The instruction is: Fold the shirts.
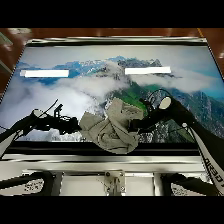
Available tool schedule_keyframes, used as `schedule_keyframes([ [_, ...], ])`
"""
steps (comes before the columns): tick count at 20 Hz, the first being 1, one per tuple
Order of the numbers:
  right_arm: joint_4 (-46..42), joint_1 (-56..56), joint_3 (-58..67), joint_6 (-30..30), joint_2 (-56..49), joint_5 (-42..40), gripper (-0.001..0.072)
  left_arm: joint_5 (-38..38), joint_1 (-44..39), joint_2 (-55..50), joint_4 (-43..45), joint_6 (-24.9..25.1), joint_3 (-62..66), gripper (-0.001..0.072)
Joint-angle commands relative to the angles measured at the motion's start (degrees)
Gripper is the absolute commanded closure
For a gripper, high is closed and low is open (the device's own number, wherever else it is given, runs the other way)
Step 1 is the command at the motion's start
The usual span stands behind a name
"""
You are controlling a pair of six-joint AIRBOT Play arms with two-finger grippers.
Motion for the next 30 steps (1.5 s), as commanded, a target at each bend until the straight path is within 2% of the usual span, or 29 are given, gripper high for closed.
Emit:
schedule_keyframes([
  [1,-0.35,6.27,0.0,0.26,-3.08,-0.87,0.0021,-1.6,-0.11,0.26,-0.61,1.9,1.33,0.066],
  [2,-0.85,7.48,0.0,0.31,-3.23,-1.22,0.0032,-1.64,-0.11,0.68,-0.59,1.9,1.53,0.066],
  [3,-1.33,8.07,0.02,0.31,-3.1,-1.62,0.0263,-1.79,-0.11,1.16,-0.59,2.45,1.62,0.066],
  [4,-1.4,8.02,0.09,1.05,-3.04,-1.75,0.0584,-2.29,-0.11,1.88,-0.57,3.54,1.81,0.0661],
  [5,-1.46,7.45,0.31,2.75,-2.8,-1.88,0.0657,-3.08,-0.09,2.69,-0.57,4.72,2.21,0.0661],
  [9,-1.62,3.82,5.84,2.08,2.69,-1.95,0.0658,-6.67,0.72,10.73,-0.31,7.43,7.3,0.0662],
  [11,-1.68,0.98,12.15,1.44,8.46,-2.21,0.0658,-8.39,2.6,17.68,-0.17,12.76,13.42,0.0662],
  [12,-1.79,-0.92,16.0,1.36,12.04,-3.23,0.0658,-8.59,4.02,21.59,-0.11,13.64,17.59,0.0662],
  [15,-3.67,-6.32,25.75,1.55,22.97,-10.64,0.0658,-8.24,10.01,31.3,-0.13,13.53,32.09,0.0661],
  [18,-4.57,-8.83,32.02,3.08,32.24,-18.05,0.0658,-5.01,15.19,37.62,-0.2,10.47,46.21,0.0661],
  [20,-3.98,-8.81,35.12,4.37,35.89,-20.24,0.0658,-2.69,15.67,39.56,-0.39,8.57,52.98,0.0662],
  [26,-2.89,-8.81,39.23,4.72,40.63,-20.22,0.0658,-3.61,15.69,40.57,-2.47,7.98,59.47,0.0661],
  [30,-5.79,-8.81,39.21,5.01,41.46,-15.04,0.0658,-14.75,15.72,39.76,3.43,7.98,58.23,0.0661],
])
